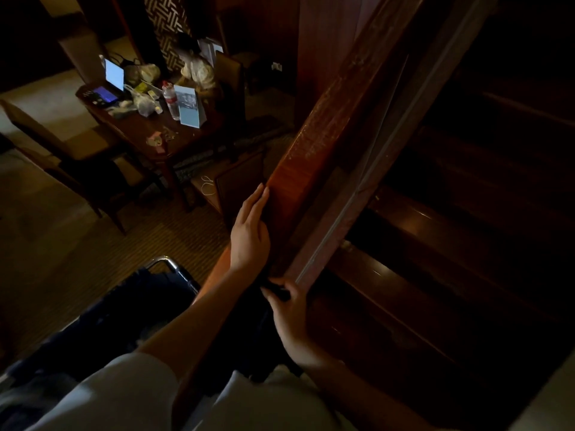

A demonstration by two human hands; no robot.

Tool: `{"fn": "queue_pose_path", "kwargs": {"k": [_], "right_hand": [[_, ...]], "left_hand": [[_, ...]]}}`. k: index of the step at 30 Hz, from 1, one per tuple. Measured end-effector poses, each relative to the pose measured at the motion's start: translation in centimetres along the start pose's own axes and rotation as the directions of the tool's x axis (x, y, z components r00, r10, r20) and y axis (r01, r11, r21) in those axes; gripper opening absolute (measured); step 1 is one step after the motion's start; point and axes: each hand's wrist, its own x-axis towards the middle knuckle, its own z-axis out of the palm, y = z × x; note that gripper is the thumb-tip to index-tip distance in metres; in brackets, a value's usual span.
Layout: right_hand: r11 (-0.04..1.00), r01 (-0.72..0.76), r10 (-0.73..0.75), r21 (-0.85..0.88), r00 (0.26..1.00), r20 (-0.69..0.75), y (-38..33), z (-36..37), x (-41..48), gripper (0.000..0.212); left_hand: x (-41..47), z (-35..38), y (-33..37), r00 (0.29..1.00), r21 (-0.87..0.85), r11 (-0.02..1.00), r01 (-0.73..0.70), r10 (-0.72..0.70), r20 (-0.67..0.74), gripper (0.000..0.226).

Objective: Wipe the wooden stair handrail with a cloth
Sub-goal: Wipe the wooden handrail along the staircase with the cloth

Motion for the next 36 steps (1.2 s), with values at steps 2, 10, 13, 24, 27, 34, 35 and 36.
{"fn": "queue_pose_path", "kwargs": {"k": [2,10,13,24,27,34,35,36], "right_hand": [[1.000,0.009,-0.009,0.009,1.000,0.011,-1.4,-1.0,0.0,0.011],[0.963,0.193,-0.213,0.190,0.973,0.091,-11.5,-2.2,1.5,0.017],[0.940,0.257,-0.288,0.223,0.951,0.117,-14.0,-0.5,1.7,0.017],[0.589,0.670,-0.669,-0.453,0.718,0.193,-14.3,1.5,6.0,0.026],[0.463,0.644,-0.722,-0.609,0.672,0.161,-13.4,2.1,7.8,0.027],[0.467,0.554,-0.795,-0.689,0.604,-0.053,-12.1,3.7,9.8,0.034],[0.468,0.528,-0.802,-0.709,0.591,-0.090,-12.0,4.1,9.9,0.034],[0.466,0.501,-0.807,-0.729,0.578,-0.118,-11.9,4.4,9.9,0.034]], "left_hand": [[0.0,-0.4,0.4,1.000,-0.033,0.999,0.017,-0.017,-0.008,0.058],[-2.4,-4.2,5.5,0.952,-0.409,0.862,0.298,-0.237,0.195,0.036],[-3.0,-5.1,6.6,0.930,-0.588,0.720,0.368,-0.285,0.233,0.040],[1.3,-7.1,-0.9,0.904,-0.522,0.793,0.314,-0.418,-0.091,0.024],[3.0,-6.4,-3.9,0.898,-0.381,0.826,0.414,-0.438,0.026,0.025],[4.6,-4.0,-7.0,0.900,-0.387,0.830,0.402,-0.280,0.333,0.033],[5.0,-4.0,-7.6,0.894,-0.412,0.821,0.396,-0.242,0.376,0.033],[5.3,-3.9,-8.0,0.884,-0.424,0.817,0.392,-0.208,0.418,0.032]]}}
